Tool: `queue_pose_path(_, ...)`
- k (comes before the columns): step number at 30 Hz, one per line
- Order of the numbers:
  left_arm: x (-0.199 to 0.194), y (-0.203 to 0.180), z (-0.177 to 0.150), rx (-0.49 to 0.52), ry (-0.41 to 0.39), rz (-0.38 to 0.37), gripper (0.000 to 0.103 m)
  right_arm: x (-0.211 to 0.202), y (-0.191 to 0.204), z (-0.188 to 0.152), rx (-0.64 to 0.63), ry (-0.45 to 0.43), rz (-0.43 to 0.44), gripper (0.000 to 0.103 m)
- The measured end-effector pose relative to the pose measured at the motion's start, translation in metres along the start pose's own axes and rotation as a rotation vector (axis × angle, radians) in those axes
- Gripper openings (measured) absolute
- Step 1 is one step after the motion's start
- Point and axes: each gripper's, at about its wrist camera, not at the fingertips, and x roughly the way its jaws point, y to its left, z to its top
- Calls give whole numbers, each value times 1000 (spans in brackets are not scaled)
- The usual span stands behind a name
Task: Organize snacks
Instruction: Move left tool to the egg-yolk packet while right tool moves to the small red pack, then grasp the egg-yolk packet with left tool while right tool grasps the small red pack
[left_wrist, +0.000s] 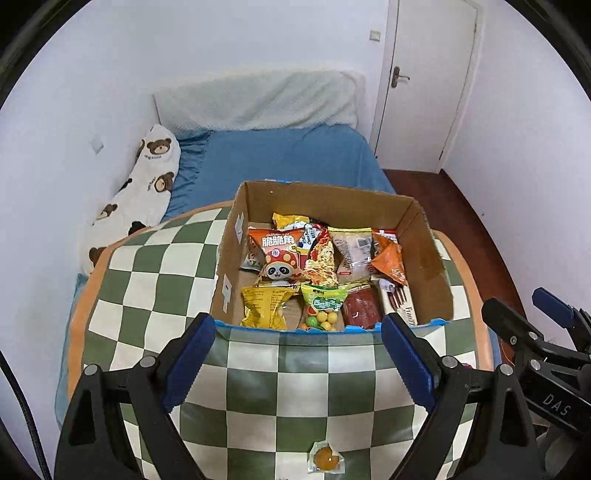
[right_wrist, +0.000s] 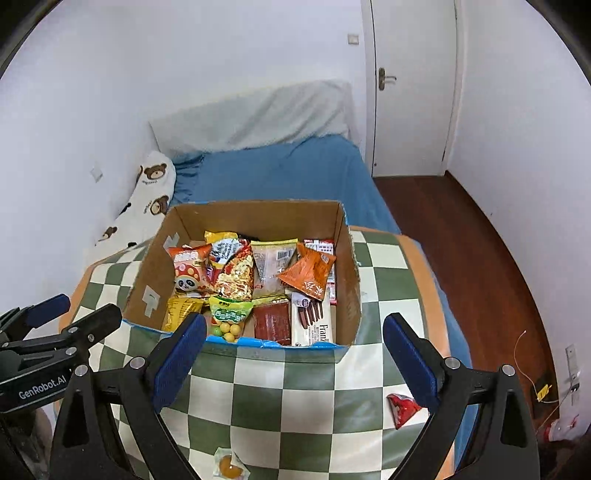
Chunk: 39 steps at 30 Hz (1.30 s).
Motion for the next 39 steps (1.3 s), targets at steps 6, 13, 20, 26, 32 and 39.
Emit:
queue_pose_path(6,-24,-2,-9,1,-33,3,92,-27,3,-10,-4,-32,0,98)
queue_pose_path(13,-23,-5,-22,-1,-10,27,92,-33,-8,-21,52,-9,51,98)
queue_pose_path(20,38,-7,-64,-16,207,38,92,11,-66,-58,202,139,39,98)
queue_pose_path(26,112,-13,-122,-45,488,-14,92,69,-134,-96,315,282,-54,98)
queue_pose_path(32,155,-22,-163,-76,645,-33,92,139,-191,-129,417,422,-95,98)
queue_pose_path(39,173,-31,-177,-93,703,-36,92,192,-226,-160,646,521,-87,69)
